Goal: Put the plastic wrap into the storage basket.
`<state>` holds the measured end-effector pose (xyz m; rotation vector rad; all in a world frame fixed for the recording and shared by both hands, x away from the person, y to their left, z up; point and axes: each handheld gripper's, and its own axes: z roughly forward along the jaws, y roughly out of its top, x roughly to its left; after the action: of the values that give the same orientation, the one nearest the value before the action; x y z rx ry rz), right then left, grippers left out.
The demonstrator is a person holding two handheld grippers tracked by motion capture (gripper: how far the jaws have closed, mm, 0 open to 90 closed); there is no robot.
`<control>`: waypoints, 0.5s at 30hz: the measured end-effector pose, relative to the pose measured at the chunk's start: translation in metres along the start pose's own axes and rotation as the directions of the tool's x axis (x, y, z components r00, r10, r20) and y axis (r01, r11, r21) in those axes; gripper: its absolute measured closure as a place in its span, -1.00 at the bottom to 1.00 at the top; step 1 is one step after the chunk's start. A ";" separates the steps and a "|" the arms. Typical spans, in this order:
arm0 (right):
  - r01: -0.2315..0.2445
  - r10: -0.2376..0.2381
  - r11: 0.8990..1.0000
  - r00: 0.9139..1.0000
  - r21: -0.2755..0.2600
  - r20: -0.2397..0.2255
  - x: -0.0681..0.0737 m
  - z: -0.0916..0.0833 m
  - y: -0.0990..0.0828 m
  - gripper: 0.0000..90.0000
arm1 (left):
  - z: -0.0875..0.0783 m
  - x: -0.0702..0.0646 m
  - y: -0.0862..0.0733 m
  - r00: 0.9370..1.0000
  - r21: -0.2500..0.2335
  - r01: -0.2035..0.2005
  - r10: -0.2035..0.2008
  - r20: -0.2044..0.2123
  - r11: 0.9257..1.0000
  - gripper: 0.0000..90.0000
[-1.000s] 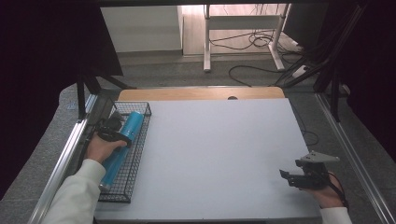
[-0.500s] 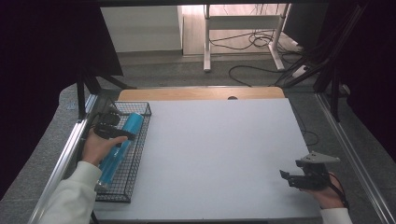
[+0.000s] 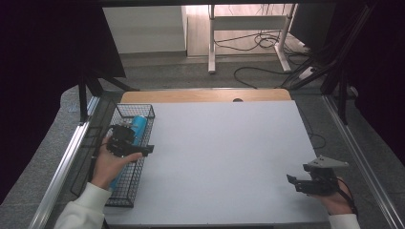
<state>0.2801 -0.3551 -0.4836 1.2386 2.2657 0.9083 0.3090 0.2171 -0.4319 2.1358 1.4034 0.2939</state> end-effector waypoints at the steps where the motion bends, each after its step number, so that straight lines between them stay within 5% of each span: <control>1: 0.002 -0.002 1.000 1.000 0.000 -0.001 0.000 0.000 0.000 -0.49 | 0.002 -0.008 -0.003 1.000 -0.008 -0.012 0.012 0.021 1.000 -0.62; 7: 0.004 -0.004 1.000 1.000 -0.001 0.000 0.000 0.000 0.000 -0.49 | 0.014 -0.041 -0.016 0.991 -0.047 -0.055 0.060 0.118 0.997 -0.61; 11: 0.007 -0.007 1.000 1.000 -0.004 0.000 0.001 0.000 0.000 -0.49 | 0.023 -0.061 -0.024 0.987 -0.049 -0.108 0.113 0.118 0.993 -0.60; 15: 0.012 -0.012 1.000 1.000 -0.005 -0.009 0.003 0.000 0.002 -0.49 | 0.034 -0.075 -0.038 0.984 -0.052 -0.117 0.123 0.127 0.992 -0.60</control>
<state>0.2794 -0.3519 -0.4826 1.2204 2.2741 0.9159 0.2638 0.1496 -0.4722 2.1666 1.1872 0.2255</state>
